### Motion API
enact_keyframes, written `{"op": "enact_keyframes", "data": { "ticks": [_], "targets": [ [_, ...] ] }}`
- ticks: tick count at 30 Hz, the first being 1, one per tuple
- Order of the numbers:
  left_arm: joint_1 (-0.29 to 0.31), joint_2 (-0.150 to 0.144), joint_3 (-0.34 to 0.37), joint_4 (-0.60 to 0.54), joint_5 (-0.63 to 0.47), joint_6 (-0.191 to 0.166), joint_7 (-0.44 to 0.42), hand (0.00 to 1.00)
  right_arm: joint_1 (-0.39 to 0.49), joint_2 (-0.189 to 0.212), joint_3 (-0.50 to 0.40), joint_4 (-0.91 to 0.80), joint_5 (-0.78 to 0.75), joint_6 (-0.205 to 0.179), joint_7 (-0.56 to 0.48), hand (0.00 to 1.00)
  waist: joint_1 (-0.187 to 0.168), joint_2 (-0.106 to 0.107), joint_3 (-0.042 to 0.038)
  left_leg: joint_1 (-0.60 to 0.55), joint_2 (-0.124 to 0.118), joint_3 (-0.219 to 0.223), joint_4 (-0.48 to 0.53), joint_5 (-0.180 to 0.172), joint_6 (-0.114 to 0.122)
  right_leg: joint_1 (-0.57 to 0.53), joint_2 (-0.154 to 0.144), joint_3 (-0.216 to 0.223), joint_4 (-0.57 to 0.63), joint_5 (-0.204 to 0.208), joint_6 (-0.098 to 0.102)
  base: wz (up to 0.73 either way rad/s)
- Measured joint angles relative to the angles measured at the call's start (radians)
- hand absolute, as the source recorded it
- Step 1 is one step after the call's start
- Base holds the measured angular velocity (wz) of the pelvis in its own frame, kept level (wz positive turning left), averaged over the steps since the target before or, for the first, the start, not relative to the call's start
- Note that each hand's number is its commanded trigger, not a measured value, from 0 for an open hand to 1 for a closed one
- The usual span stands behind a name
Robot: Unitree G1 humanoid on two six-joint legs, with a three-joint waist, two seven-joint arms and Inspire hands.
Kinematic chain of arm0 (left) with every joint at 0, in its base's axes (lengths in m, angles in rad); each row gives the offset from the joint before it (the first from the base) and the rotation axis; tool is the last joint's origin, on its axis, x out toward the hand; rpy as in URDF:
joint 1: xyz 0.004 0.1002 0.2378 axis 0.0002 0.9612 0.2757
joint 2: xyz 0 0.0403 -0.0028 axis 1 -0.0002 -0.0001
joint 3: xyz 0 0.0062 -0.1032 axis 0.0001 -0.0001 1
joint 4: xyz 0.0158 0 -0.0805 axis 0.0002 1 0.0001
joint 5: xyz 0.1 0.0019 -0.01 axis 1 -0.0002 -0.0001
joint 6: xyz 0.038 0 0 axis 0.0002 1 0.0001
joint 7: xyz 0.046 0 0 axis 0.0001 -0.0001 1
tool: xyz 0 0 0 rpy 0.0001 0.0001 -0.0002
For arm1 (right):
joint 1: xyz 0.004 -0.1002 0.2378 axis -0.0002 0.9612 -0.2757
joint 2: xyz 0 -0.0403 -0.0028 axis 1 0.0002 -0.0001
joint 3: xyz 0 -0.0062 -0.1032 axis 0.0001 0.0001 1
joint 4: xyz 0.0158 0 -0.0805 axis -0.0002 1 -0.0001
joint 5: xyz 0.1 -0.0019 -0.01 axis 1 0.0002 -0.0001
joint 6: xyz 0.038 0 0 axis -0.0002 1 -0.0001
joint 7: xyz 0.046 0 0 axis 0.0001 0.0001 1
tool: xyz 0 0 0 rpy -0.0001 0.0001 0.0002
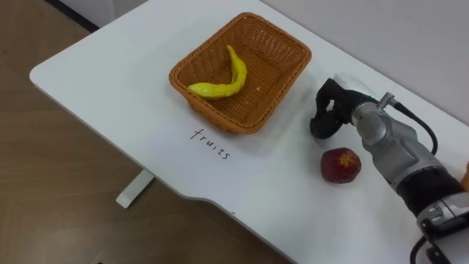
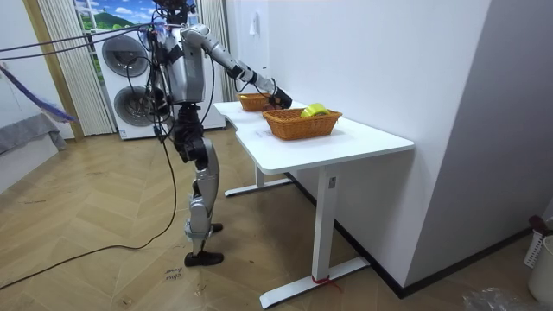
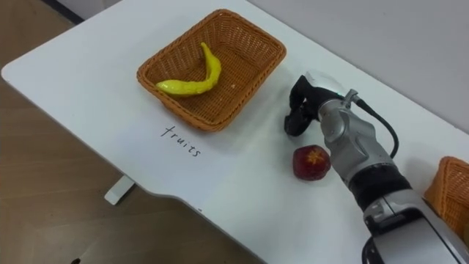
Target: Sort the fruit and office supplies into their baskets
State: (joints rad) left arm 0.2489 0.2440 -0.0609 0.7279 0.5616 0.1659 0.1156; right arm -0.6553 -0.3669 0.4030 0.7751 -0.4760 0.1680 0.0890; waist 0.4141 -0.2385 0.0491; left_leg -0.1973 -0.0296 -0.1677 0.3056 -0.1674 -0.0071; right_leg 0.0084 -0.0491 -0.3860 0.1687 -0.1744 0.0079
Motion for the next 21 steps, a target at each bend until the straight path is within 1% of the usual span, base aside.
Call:
{"op": "enact_keyframes", "data": {
  "ticks": [3, 6, 7, 8, 9, 10, 12, 14, 15, 17, 18, 21],
  "targets": [
    [0.001, 0.000, -0.005, -0.001, -0.001, 0.000, 0.006, 0.00, 0.002, 0.000, -0.001, -0.001, 0.011, -0.004, -0.005, 0.00, -0.002, 0.005, 0.0019, -0.002, -0.001, -0.001, 0.003, -0.001, 0.000, 0.000, 0.000, -0.001, 0.000, 0.000, 0.000, 0.00],
    [0.001, 0.001, -0.014, -0.002, -0.001, -0.001, 0.011, 0.00, 0.002, 0.000, -0.005, -0.003, 0.048, -0.005, -0.012, 0.00, -0.005, 0.010, -0.0003, -0.004, -0.001, 0.000, 0.004, -0.002, 0.000, -0.004, 0.000, 0.002, 0.002, 0.000, 0.000, 0.00],
    [0.002, 0.001, -0.021, -0.002, -0.001, -0.001, 0.012, 0.00, 0.002, 0.000, -0.008, -0.005, 0.073, -0.008, -0.016, 0.00, -0.008, 0.013, -0.0047, -0.004, -0.001, 0.000, 0.005, -0.002, 0.000, -0.003, -0.001, 0.001, 0.002, 0.000, 0.000, 0.00],
    [0.004, 0.000, -0.022, -0.002, -0.001, -0.002, 0.012, 0.00, 0.003, 0.000, -0.010, -0.012, 0.096, -0.009, -0.019, 0.00, -0.011, 0.019, -0.0062, -0.003, -0.001, 0.002, 0.005, -0.002, 0.000, -0.003, -0.001, 0.002, 0.002, 0.000, 0.000, 0.00],
    [0.008, -0.001, -0.020, -0.006, -0.001, -0.002, 0.012, 0.00, 0.015, 0.000, -0.025, -0.044, 0.105, -0.009, -0.020, 0.00, -0.024, 0.024, -0.0091, -0.003, -0.001, 0.002, 0.003, -0.001, 0.000, -0.004, -0.001, 0.002, 0.001, 0.000, 0.000, 0.00],
    [0.013, -0.001, -0.020, -0.009, -0.001, -0.001, 0.012, 0.00, 0.022, 0.000, -0.034, -0.064, 0.110, -0.014, -0.020, 0.00, -0.028, 0.026, -0.0103, -0.003, -0.001, 0.002, 0.002, -0.001, 0.000, -0.004, -0.001, 0.002, 0.001, 0.000, 0.000, 0.00],
    [0.031, -0.003, -0.019, -0.013, -0.001, 0.003, 0.012, 0.00, 0.050, 0.000, -0.047, -0.129, 0.126, -0.019, -0.021, 0.00, -0.047, 0.034, -0.0176, 0.004, 0.000, 0.002, -0.002, -0.001, 0.001, 0.001, -0.001, 0.004, 0.000, 0.000, 0.000, 0.00],
    [0.041, -0.005, -0.019, -0.013, -0.001, 0.005, 0.012, 0.00, 0.073, 0.000, -0.048, -0.161, 0.136, -0.022, -0.021, 0.00, -0.055, 0.036, -0.0190, 0.019, 0.001, 0.005, -0.006, -0.001, 0.001, 0.012, -0.001, 0.010, -0.002, 0.000, 0.000, -0.02],
    [0.045, -0.008, -0.019, -0.013, -0.001, 0.006, 0.013, 0.00, 0.090, 0.000, -0.055, -0.178, 0.138, -0.024, -0.021, 0.00, -0.058, 0.035, -0.0234, 0.023, 0.001, 0.006, -0.009, -0.001, 0.001, 0.013, -0.001, 0.015, -0.002, 0.000, 0.000, -0.06],
    [0.048, -0.016, -0.016, -0.013, 0.000, 0.007, 0.022, 0.00, 0.111, 0.000, -0.073, -0.202, 0.153, -0.024, -0.021, 0.00, -0.061, 0.036, -0.0235, 0.035, 0.002, 0.011, -0.018, -0.001, 0.001, 0.018, -0.001, 0.028, -0.002, 0.000, 0.000, -0.08],
    [0.052, -0.023, -0.009, -0.013, -0.001, 0.007, 0.034, 0.00, 0.125, 0.000, -0.083, -0.224, 0.154, -0.024, -0.021, 0.00, -0.064, 0.036, -0.0236, 0.040, 0.002, 0.015, -0.019, -0.001, 0.001, 0.022, -0.001, 0.030, -0.002, 0.000, 0.000, -0.08],
    [0.054, -0.032, 0.006, -0.004, -0.001, 0.007, 0.045, 0.00, 0.133, 0.000, -0.087, -0.242, 0.163, -0.026, -0.021, 0.00, -0.081, 0.036, -0.0237, 0.050, 0.003, 0.017, -0.030, -0.001, 0.001, 0.029, -0.002, 0.032, -0.001, 0.000, 0.000, -0.03]
  ]
}}
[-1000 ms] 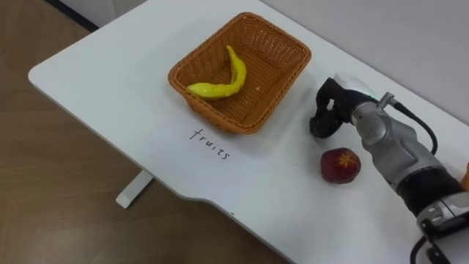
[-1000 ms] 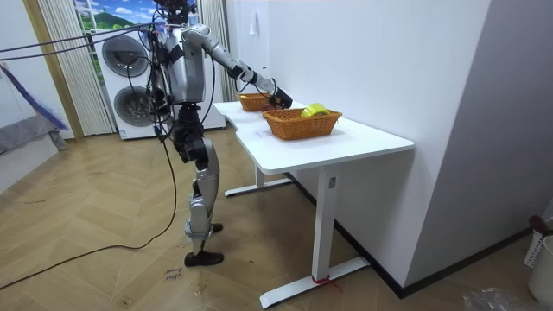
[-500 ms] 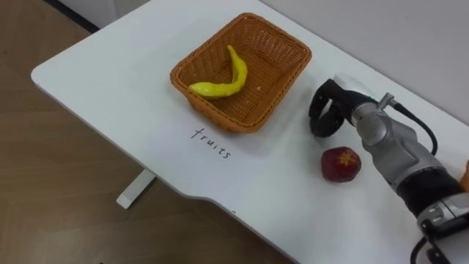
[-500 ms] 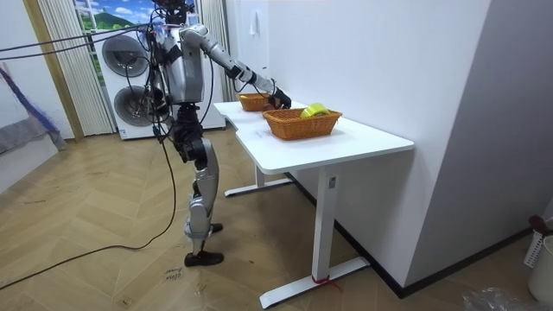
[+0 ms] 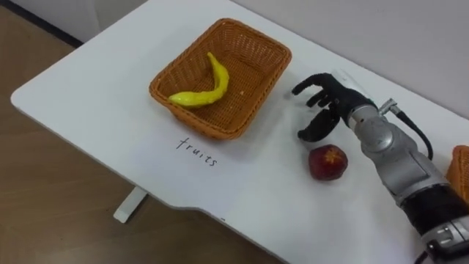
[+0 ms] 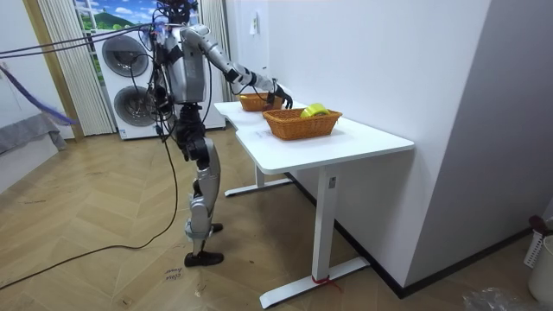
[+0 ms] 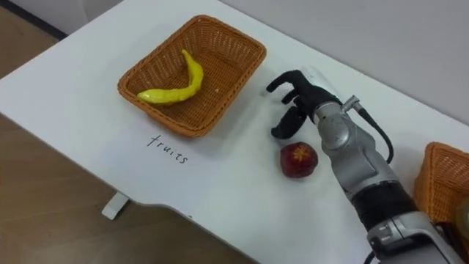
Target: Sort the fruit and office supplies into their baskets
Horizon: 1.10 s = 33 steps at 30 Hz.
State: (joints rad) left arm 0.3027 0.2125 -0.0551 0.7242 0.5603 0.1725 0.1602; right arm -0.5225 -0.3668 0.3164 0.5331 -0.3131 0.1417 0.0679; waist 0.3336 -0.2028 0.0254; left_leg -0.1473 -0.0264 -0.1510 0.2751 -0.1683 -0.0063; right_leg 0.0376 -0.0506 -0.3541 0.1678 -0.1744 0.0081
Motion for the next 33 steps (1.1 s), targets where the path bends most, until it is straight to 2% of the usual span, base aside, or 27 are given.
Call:
{"op": "enact_keyframes", "data": {
  "ticks": [8, 11, 14, 20, 27, 33],
  "targets": [
    [0.005, -0.015, 0.034, 0.019, -0.006, 0.019, 0.032, 0.00, 0.001, 0.000, -0.036, -0.009, 0.003, 0.002, -0.001, 0.00, -0.006, 0.000, -0.0002, 0.003, 0.003, 0.020, 0.001, 0.000, 0.000, -0.003, 0.000, 0.024, 0.000, 0.000, 0.000, -0.07],
    [0.013, -0.018, 0.050, 0.018, -0.012, 0.020, 0.031, 0.00, 0.028, 0.000, -0.038, -0.079, 0.004, 0.005, 0.001, 0.00, -0.016, -0.001, -0.0013, 0.008, 0.005, 0.027, -0.001, 0.000, 0.000, -0.003, 0.001, 0.028, 0.000, 0.000, 0.000, -0.08],
    [0.017, -0.022, 0.066, 0.018, -0.020, 0.019, 0.030, 0.00, 0.053, 0.000, -0.038, -0.154, 0.002, 0.003, 0.021, 0.00, -0.019, -0.003, -0.0028, 0.022, 0.010, 0.047, -0.008, 0.000, 0.001, 0.000, 0.002, 0.050, 0.002, 0.000, 0.000, -0.16],
    [0.026, -0.028, 0.075, 0.014, -0.019, 0.021, 0.025, 0.00, 0.113, 0.000, -0.077, -0.280, -0.017, 0.024, 0.087, 0.00, -0.035, -0.007, -0.0076, 0.040, 0.013, 0.054, -0.008, -0.003, 0.002, 0.014, 0.003, 0.052, 0.001, 0.000, 0.000, -0.05],
    [0.059, -0.038, 0.089, 0.002, -0.019, 0.024, 0.034, 0.00, 0.156, 0.002, -0.101, -0.352, -0.020, 0.038, 0.162, 0.00, -0.039, -0.005, -0.0066, 0.060, 0.014, 0.064, -0.008, -0.003, 0.003, 0.031, 0.002, 0.067, 0.002, 0.000, 0.000, -0.04],
    [0.082, -0.044, 0.091, -0.003, -0.019, 0.031, 0.035, 0.00, 0.199, 0.003, -0.105, -0.457, -0.019, 0.057, 0.175, 0.00, -0.054, -0.010, -0.0112, 0.057, 0.014, 0.064, -0.007, -0.003, 0.003, 0.029, 0.003, 0.066, 0.002, 0.000, 0.000, 0.00]
  ]
}}
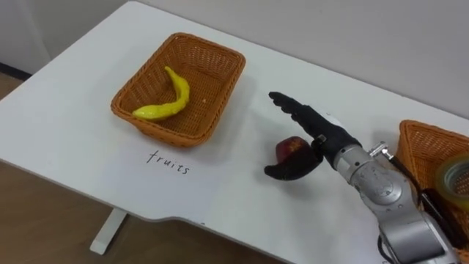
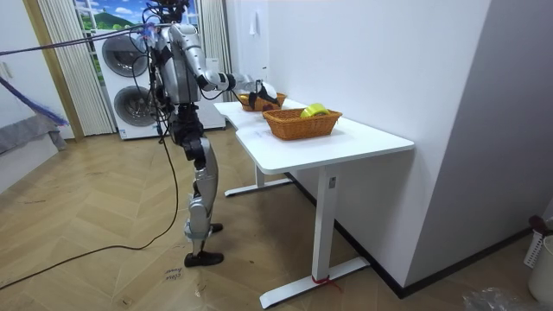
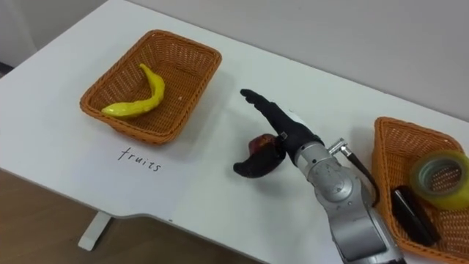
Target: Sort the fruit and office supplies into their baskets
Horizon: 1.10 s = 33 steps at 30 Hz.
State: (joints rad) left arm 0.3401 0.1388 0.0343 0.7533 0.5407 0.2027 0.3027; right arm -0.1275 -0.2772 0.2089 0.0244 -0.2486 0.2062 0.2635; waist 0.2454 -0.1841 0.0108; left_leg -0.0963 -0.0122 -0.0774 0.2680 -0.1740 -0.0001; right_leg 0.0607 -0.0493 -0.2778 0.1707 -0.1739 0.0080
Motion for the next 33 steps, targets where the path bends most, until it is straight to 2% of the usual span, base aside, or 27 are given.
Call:
{"op": "enact_keyframes", "data": {
  "ticks": [10, 27, 28, 29, 30, 31, 33],
  "targets": [
    [-0.003, 0.005, 0.001, 0.014, 0.000, 0.001, -0.005, 0.00, 0.001, 0.000, 0.000, 0.009, 0.003, 0.002, -0.002, 0.00, -0.022, -0.012, 0.0016, -0.012, 0.000, 0.001, -0.001, 0.000, 0.000, -0.012, 0.000, 0.000, -0.001, 0.000, 0.000, 0.00],
    [-0.021, 0.005, 0.000, 0.012, 0.000, -0.004, -0.005, 0.00, 0.001, 0.004, 0.000, 0.024, 0.008, 0.002, -0.013, 0.00, -0.020, -0.013, 0.0012, -0.015, 0.000, 0.001, 0.005, -0.001, 0.001, -0.013, 0.000, -0.001, 0.000, 0.000, 0.000, 0.00],
    [-0.021, 0.005, 0.000, 0.012, 0.000, -0.005, -0.005, 0.00, 0.001, 0.004, 0.000, 0.030, 0.008, 0.002, -0.013, 0.35, -0.020, -0.013, 0.0010, -0.015, 0.000, 0.001, 0.005, -0.001, 0.001, -0.013, 0.000, -0.001, 0.000, 0.000, 0.000, 0.00],
    [-0.021, 0.005, 0.000, 0.012, 0.000, -0.006, -0.005, 0.00, 0.001, 0.004, 0.000, 0.035, 0.007, 0.002, -0.013, 0.61, -0.021, -0.013, 0.0009, -0.015, 0.000, 0.001, 0.006, -0.001, 0.001, -0.013, 0.000, 0.000, 0.000, 0.000, 0.000, 0.00],
    [-0.021, 0.005, 0.000, 0.012, 0.000, -0.006, -0.005, 0.00, 0.001, 0.004, 0.000, 0.038, 0.007, 0.002, -0.013, 0.78, -0.021, -0.013, 0.0008, -0.015, 0.000, 0.001, 0.006, -0.001, 0.001, -0.013, 0.000, 0.000, 0.000, 0.000, 0.000, 0.00],
    [-0.021, 0.005, 0.000, 0.013, 0.000, -0.006, -0.005, 0.00, 0.001, 0.004, 0.000, 0.038, 0.007, 0.002, -0.013, 1.00, -0.021, -0.013, 0.0008, -0.015, 0.000, 0.001, 0.006, -0.001, 0.001, -0.013, 0.000, 0.000, 0.000, 0.000, 0.000, 0.00],
    [-0.021, 0.005, 0.000, 0.013, 0.000, -0.006, -0.005, 0.00, 0.001, 0.004, 0.000, 0.038, 0.007, 0.002, -0.013, 1.00, -0.021, -0.014, 0.0003, -0.015, 0.000, 0.001, 0.006, -0.001, 0.001, -0.013, 0.000, 0.000, 0.000, 0.000, 0.000, 0.00]
  ]
}}
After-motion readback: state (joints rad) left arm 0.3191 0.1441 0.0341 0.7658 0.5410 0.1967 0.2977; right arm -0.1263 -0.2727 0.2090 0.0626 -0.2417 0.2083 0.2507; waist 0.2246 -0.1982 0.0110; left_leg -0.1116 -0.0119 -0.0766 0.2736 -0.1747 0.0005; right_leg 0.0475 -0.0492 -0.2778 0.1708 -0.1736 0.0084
